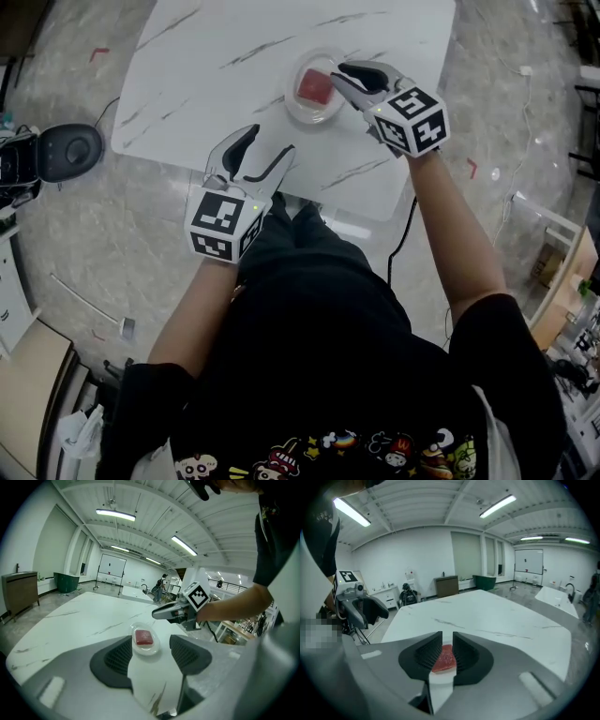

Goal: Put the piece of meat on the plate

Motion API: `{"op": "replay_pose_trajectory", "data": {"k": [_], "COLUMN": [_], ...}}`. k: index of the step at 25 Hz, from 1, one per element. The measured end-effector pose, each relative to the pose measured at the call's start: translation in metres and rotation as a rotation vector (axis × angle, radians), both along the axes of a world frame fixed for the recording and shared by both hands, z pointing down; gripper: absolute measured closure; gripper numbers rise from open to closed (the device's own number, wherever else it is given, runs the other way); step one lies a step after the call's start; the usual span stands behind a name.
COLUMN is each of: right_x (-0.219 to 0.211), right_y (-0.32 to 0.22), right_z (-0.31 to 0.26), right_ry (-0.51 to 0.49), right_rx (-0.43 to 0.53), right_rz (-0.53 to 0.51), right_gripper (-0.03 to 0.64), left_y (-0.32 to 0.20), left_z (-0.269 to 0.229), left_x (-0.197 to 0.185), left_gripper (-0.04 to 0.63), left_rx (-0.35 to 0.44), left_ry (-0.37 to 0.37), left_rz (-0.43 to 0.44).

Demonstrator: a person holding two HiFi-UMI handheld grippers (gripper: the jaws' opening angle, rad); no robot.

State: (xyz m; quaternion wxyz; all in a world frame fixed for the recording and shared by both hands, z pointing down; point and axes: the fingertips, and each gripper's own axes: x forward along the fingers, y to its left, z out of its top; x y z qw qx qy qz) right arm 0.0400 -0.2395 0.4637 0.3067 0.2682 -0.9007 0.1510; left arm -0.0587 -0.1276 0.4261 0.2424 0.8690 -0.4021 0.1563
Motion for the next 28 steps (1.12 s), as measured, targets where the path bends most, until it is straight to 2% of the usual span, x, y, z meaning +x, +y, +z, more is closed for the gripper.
{"op": "replay_pose_trajectory", "data": {"k": [2,5,11,19,28], "right_x": [0.013,0.031,0.054,0.068,0.086], "right_y": [0.004,0.013,0.036,0.068,0.101], "right_z": [-0.017,-0.034,-0.067,-0.104,-0.123], "right_ry": [-0.052,-0.101,-0.179,-0.257,-0.259], "right_rx": [0.043,0.081,0.132,0.178,0.202], "right_rz": [0.1,0.212,0.373,0.483,0.571], "right_gripper": [0.584,0.591,0.592,0.592,0.592], "left_y": [-0.006,-0.016,-0.03,-0.038,-0.038], "left_z": [-0.005,-0.013,-0.032,-0.043,-0.055], "left_x": [-0.002,-0.002,0.0,0.005,-0.004], "left_gripper": [0.224,0.224,0.224,0.224,0.224], "left_rx": [0.015,0.037,0.078,0.101,0.114], "left_ry": [-0.012,-0.029,-0.06,-0.084,-0.084], "left_rz": [0.004,0.011,0.052,0.103,0.096]}}
